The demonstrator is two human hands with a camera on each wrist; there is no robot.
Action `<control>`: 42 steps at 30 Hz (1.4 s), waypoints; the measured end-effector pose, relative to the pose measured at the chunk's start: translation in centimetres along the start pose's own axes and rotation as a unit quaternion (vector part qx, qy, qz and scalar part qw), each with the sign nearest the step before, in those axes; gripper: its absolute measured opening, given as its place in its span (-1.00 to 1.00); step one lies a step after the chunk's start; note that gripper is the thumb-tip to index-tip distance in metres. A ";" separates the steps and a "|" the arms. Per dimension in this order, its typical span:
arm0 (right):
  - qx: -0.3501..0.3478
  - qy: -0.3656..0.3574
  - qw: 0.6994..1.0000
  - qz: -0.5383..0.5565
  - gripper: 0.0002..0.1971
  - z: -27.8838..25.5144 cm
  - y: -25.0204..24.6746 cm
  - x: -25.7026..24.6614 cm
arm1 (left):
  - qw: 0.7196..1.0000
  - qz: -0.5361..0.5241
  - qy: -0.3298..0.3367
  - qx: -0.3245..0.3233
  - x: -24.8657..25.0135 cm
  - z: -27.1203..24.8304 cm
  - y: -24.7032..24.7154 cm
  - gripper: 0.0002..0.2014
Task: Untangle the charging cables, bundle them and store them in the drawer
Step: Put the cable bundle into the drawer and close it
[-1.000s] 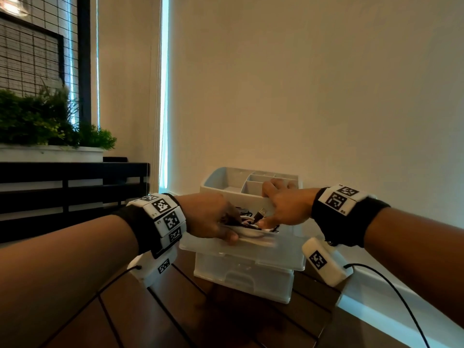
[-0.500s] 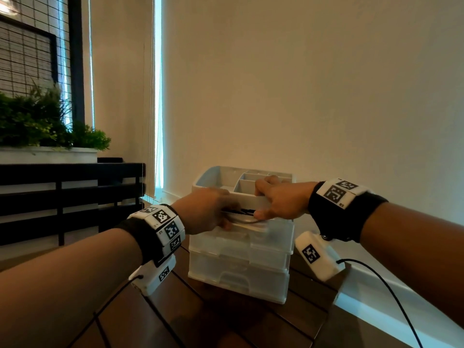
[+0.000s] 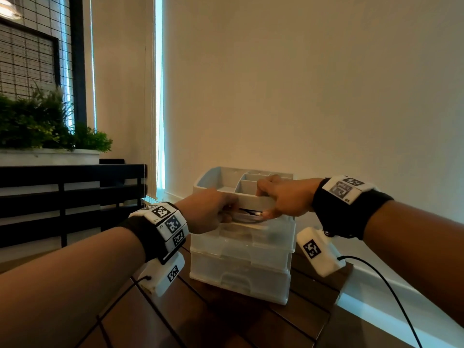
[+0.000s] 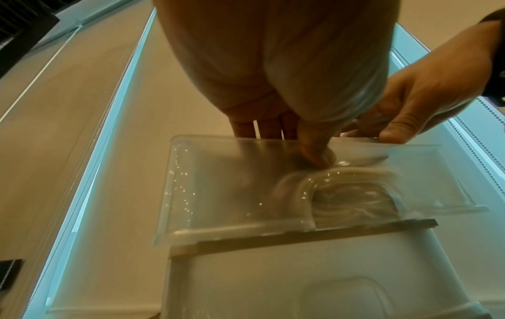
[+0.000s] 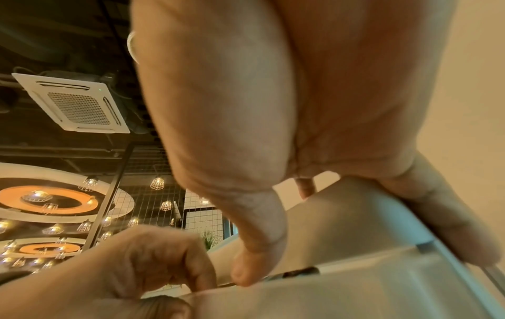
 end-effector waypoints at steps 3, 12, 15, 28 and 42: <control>-0.010 -0.006 1.000 0.011 -0.56 -0.3 -0.1 0.0 | 1.000 -0.002 -0.009 0.029 0.0 -0.2 0.0 -0.80; 0.040 -0.018 0.999 -0.031 -0.55 -0.1 0.3 -0.2 | 0.981 0.040 -0.113 0.150 -1.2 0.0 -0.5 -0.80; 0.052 -0.020 0.998 -0.030 -0.55 0.1 0.4 -0.3 | 0.975 0.060 -0.121 0.179 -1.3 -0.1 -0.5 -0.71; 0.128 -0.024 0.992 0.003 -0.03 -1.5 0.9 2.2 | 0.993 0.086 -0.076 0.031 -6.9 0.3 -0.8 -0.30; 0.151 -0.032 0.988 0.020 -0.10 -0.9 1.3 2.1 | 0.969 -0.076 -0.161 0.169 -7.5 -0.4 -0.5 -0.28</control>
Point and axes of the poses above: each hand's wrist, its own z-axis towards the middle knuckle, its own y-axis out of the palm, x = y × z, the point moved 6 cm from there along z, towards the middle knuckle, and after that the axes turned 15 degrees about x, right-handed, at the moved point
